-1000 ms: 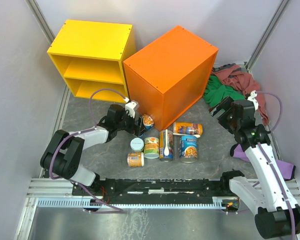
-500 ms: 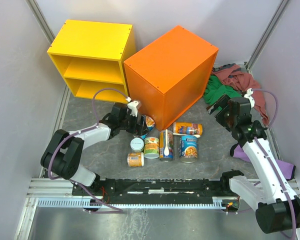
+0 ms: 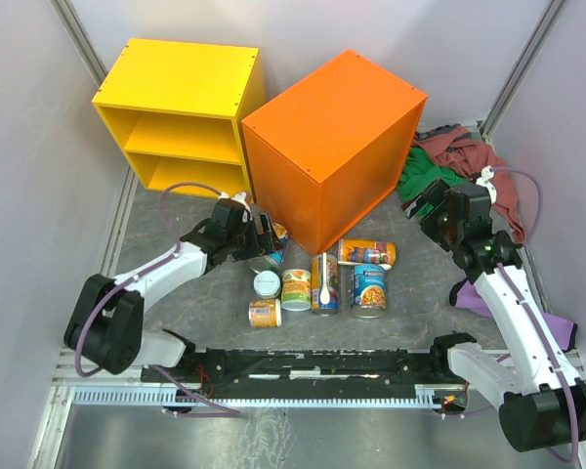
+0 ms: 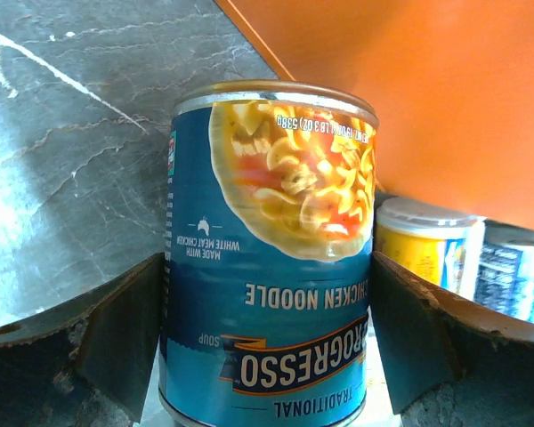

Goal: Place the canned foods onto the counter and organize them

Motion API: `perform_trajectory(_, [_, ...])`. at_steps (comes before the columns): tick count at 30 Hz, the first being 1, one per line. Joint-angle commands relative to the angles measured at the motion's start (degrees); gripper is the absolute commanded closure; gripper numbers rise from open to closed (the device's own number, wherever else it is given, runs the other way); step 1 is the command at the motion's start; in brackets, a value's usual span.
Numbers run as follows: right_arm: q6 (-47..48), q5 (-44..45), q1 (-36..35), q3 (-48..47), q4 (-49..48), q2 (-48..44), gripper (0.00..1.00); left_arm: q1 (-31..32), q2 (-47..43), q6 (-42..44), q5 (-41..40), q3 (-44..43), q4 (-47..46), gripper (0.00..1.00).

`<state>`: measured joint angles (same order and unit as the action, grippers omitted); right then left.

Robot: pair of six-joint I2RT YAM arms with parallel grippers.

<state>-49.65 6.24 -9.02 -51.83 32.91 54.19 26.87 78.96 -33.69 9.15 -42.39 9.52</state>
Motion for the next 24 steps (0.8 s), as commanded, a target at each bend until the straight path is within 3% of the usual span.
perform_trajectory(1, [0.6, -0.9, -0.4, -3.6, -2.2, -0.6, 0.00, 0.2, -7.6, -13.6, -1.6, -4.5, -3.8, 0.97])
perform_trajectory(14, [0.1, -1.6, -0.5, -4.9, 2.0, -4.1, 0.00, 0.0, -18.9, -38.8, -4.9, 3.6, -7.0, 0.97])
perform_trajectory(24, [-1.7, -2.5, -0.7, -3.4, 1.4, -5.5, 0.02, 0.0, -25.4, -48.6, -10.3, 3.3, 2.7, 0.97])
